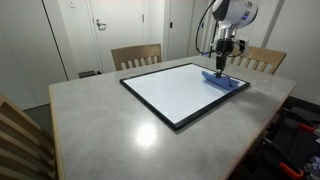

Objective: Wipe the whiteboard with the blue towel

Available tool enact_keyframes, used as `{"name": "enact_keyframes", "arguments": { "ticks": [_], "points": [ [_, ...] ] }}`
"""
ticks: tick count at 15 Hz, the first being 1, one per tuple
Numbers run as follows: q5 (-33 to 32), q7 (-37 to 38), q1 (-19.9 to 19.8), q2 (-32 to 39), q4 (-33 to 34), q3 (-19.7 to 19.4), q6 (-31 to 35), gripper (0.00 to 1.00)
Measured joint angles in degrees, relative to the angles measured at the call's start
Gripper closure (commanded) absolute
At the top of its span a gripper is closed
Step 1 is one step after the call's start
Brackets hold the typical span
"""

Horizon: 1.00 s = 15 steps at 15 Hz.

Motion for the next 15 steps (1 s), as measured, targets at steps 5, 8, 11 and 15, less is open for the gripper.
{"name": "enact_keyframes", "arguments": {
  "ticks": [5, 8, 11, 15],
  "points": [
    [-0.03, 1.09, 1.17, 0.19, -0.88, 0.07, 1.71, 0.99],
    [0.01, 1.42, 1.30, 0.20, -2.10, 0.78, 3.08, 0.99],
    [1.34, 1.88, 1.54, 0.19, -3.80, 2.05, 5.16, 0.99],
    [4.26, 2.67, 2.57, 0.19, -6.32, 4.26, 8.74, 0.99]
  ]
}}
